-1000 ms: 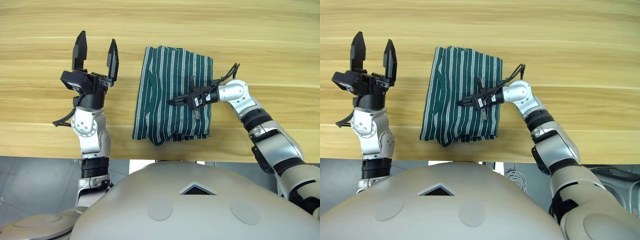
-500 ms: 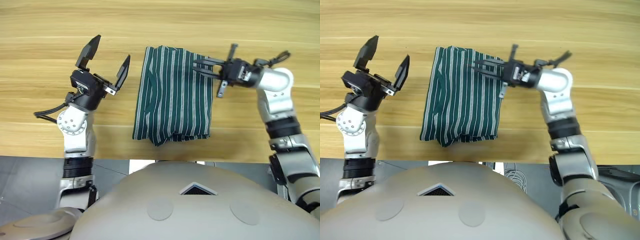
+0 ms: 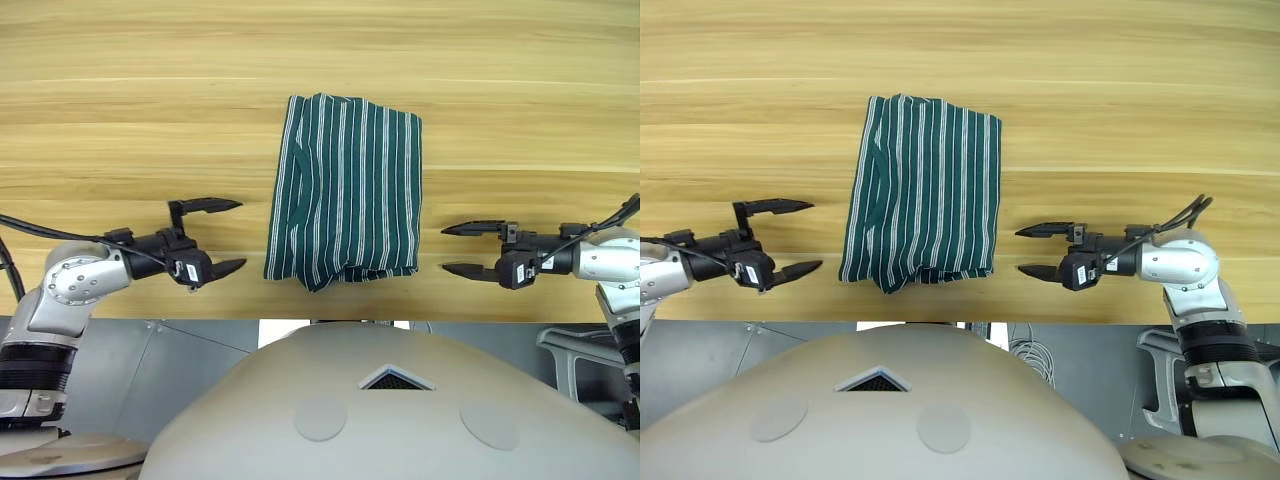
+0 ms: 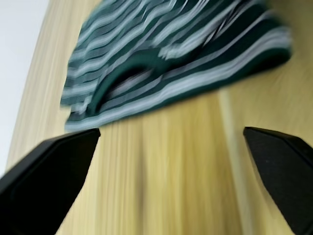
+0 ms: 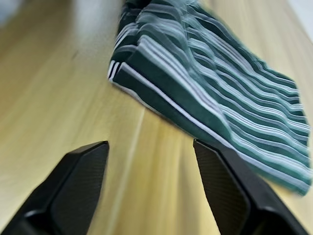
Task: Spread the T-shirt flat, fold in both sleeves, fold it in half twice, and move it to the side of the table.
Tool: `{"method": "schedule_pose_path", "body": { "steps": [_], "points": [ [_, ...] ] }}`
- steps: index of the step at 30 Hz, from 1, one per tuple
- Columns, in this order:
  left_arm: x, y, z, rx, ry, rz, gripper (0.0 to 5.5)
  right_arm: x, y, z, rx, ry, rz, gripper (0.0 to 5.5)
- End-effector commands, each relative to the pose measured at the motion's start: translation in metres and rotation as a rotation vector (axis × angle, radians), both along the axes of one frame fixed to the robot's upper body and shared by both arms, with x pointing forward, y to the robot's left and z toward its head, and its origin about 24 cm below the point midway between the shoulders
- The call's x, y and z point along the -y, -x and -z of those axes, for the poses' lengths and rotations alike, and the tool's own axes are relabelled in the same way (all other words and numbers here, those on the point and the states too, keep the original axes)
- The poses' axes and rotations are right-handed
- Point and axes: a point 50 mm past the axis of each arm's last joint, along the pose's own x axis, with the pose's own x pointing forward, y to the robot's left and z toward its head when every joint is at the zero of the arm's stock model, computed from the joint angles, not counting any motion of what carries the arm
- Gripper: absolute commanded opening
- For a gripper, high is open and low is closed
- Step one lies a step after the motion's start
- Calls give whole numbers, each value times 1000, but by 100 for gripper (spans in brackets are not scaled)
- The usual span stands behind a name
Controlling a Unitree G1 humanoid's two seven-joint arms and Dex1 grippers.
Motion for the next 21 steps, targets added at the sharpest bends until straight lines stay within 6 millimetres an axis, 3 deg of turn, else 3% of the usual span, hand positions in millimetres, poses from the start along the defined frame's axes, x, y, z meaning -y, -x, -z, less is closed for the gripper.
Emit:
{"method": "schedule_pose_path", "body": {
  "steps": [1,6,11,21],
  "points": [
    [4,4,16,-37,-101,87,540,-6,-6,9,40,55,-41,321],
    [16,5,31,-25,-153,189,540,-26,-17,15,122,64,-103,321],
    [30,6,44,-23,-151,279,540,-43,-16,17,141,28,-155,321],
    [56,6,67,-65,-145,433,540,-49,-10,18,140,-3,-177,321]
  ]
}}
